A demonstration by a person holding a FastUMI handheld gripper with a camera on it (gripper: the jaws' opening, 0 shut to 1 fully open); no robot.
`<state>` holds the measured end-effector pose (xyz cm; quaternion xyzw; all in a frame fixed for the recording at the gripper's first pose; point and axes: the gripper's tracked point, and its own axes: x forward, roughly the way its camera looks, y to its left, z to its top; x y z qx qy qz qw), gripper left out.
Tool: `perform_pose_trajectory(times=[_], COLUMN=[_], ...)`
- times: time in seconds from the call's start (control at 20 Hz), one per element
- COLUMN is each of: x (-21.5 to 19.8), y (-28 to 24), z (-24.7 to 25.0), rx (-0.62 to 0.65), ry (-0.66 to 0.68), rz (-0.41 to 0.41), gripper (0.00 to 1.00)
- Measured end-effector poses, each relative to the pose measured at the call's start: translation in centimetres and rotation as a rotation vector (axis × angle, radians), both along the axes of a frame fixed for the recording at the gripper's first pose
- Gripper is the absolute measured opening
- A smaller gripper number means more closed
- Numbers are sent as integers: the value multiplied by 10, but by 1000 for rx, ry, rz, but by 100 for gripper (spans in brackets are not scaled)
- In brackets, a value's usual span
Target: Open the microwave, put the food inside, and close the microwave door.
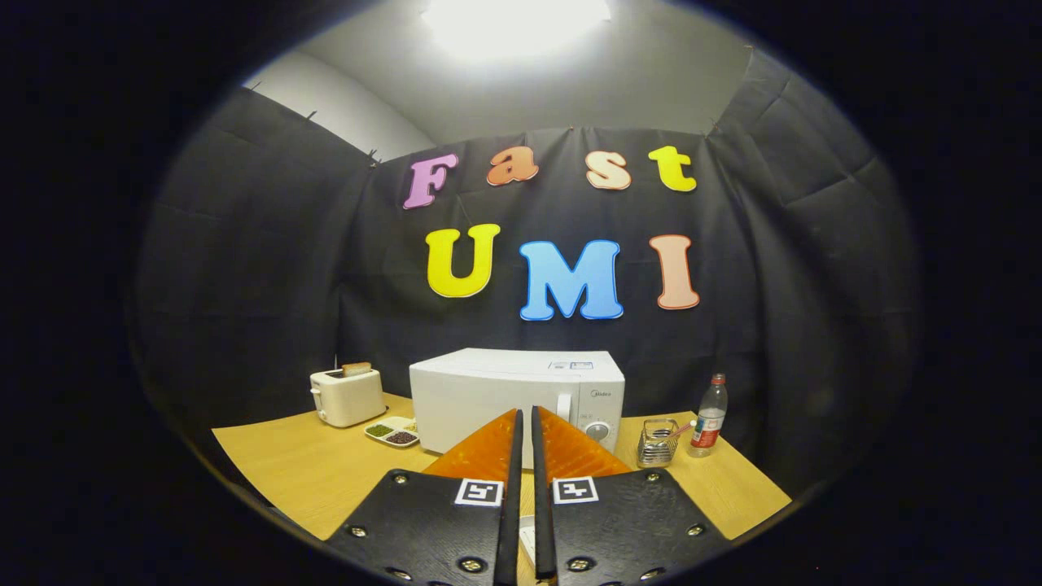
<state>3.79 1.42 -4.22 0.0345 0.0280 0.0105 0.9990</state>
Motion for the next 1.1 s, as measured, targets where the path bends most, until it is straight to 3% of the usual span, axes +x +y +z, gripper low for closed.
perform_pose_trajectory(times=[0.25,0.45,0.5,0.55,0.6,0.65,0.7,0.8,1.1], x=[-47,-66,-71,-74,-79,-82,-87,-89,-91], y=[8,-5,1,6,9,9,12,16,25], z=[32,36,31,28,28,28,31,38,35], rx=[-9,32,19,15,8,-7,-27,-62,-67], ry=[-20,-19,3,14,21,25,20,-5,-1], rz=[43,-3,21,34,40,38,37,30,48], gripper=[8,8,8,16,34,45,69,97,97])
